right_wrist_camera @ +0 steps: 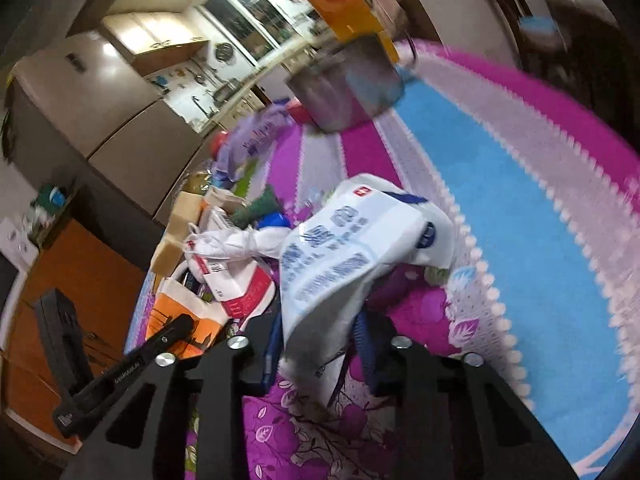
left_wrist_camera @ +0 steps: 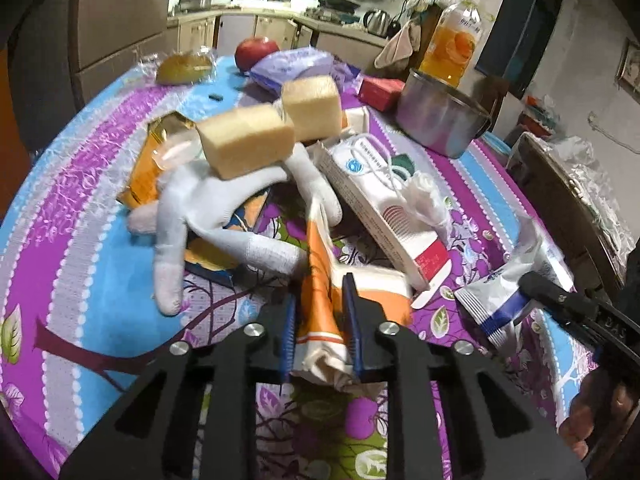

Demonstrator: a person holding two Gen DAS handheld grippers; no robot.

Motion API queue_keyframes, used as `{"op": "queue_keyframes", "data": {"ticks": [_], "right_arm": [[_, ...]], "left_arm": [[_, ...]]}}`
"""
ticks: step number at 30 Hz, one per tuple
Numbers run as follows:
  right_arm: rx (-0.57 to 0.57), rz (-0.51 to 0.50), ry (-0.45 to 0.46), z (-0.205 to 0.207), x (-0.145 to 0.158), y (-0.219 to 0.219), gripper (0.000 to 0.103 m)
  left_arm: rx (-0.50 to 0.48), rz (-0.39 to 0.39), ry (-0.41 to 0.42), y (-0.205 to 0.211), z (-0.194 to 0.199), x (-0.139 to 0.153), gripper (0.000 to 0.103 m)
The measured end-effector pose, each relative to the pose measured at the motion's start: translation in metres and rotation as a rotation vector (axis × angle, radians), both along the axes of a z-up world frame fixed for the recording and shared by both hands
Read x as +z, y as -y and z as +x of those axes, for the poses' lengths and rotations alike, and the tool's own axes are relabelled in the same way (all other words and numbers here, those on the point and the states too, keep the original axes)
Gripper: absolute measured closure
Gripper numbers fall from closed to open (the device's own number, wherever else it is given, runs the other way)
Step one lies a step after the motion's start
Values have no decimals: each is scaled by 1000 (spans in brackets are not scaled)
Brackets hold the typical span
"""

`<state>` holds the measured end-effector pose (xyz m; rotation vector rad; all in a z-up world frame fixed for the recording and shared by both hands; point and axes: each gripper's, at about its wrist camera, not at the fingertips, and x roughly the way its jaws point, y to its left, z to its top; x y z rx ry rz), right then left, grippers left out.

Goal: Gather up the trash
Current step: 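Carry both items over the green bin and open both tools to drop them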

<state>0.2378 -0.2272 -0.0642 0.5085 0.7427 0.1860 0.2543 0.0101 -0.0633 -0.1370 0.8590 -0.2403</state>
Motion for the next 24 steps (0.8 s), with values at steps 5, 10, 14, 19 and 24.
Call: {"op": "queue_keyframes", "data": {"ticks": [5,10,14,19,24], "right_arm": [[5,-253,157,-35,41,-22,81],[-15,-395,229,-68,61,-28,82],[-55,-465,244,-97,74,-14,82],[-126,-496,242,-131,88,20,82],[-223,-530,239,-172,107,72,82]], "left_arm": [[33,11,82,-3,-22,11,87],[51,18,238,11,-57,40,87],[20,6,346,37,-76,65,87],[-75,-28,399,88,-89,85,87],[-198,-66,433,156,-104,98,87]]}}
